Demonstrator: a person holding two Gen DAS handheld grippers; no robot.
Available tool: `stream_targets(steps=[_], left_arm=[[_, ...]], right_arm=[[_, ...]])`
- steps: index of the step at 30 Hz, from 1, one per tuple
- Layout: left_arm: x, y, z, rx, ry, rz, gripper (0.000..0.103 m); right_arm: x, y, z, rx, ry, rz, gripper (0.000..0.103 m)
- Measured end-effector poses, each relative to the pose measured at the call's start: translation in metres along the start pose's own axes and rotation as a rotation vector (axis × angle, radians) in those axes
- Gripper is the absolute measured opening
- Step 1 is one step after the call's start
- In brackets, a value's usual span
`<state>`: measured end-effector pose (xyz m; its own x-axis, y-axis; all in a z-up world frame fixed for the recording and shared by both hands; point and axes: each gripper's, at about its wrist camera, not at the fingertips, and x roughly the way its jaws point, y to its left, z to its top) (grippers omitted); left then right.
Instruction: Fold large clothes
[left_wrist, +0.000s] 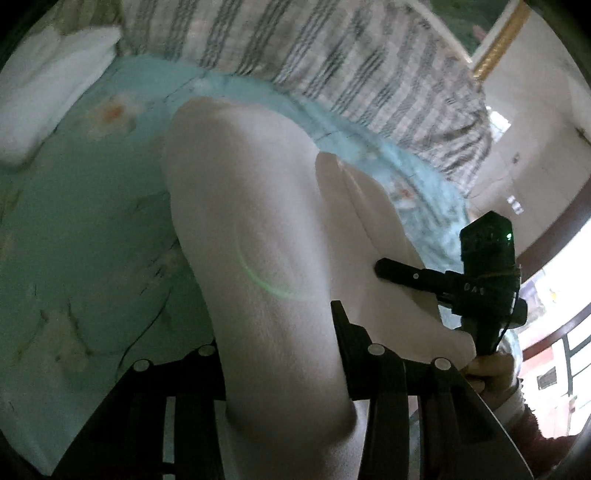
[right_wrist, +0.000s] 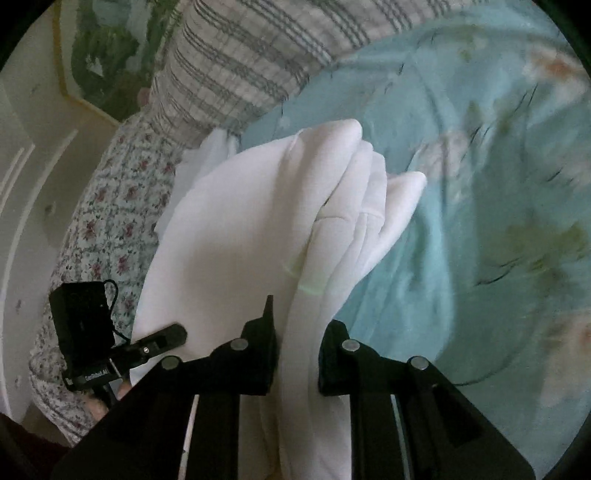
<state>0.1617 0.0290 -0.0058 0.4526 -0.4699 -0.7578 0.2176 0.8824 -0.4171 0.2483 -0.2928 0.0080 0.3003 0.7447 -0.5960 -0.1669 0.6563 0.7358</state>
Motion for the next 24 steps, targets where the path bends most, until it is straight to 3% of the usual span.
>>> stream_targets(steps=[2,4,6,11,14,18,21,24], left_arm=[[0.015,0.011,-0.007,-0.012,0.033,0.033,0.049],[0.019,0.022,-0.016,-0.03,0.033,0.052,0.058],[0.014,0.025,-0.015,-0.064,0.027,0.025,0.059],[-0.018,0.025,-0.016,-0.061,-0.052,0.039,0.06],[-0.038,0.026,-0.013,-0.078,-0.134,0.023,0.059],[-0.052,0.018,-0.006,-0.039,-0.194,-0.021,0.058],[-0.048,0.012,-0.003,0.006,-0.18,-0.031,0.058],[-0.04,0.008,-0.005,0.042,-0.161,-0.028,0.057]], right_arm=[[0.012,-0.006,-0.007,0.014,0.028,-0.038,0.021],[0.019,-0.016,-0.015,0.038,0.043,-0.091,0.036],[0.015,-0.022,-0.019,0.064,0.042,-0.108,0.046],[-0.032,-0.015,-0.023,0.053,-0.049,-0.17,0.046],[-0.052,0.006,-0.018,-0.013,-0.103,-0.137,0.046],[-0.027,0.026,-0.009,-0.067,-0.053,-0.134,0.046],[-0.003,0.016,-0.008,-0.047,0.0,-0.198,0.046],[0.011,0.005,-0.005,-0.008,0.02,-0.191,0.046]])
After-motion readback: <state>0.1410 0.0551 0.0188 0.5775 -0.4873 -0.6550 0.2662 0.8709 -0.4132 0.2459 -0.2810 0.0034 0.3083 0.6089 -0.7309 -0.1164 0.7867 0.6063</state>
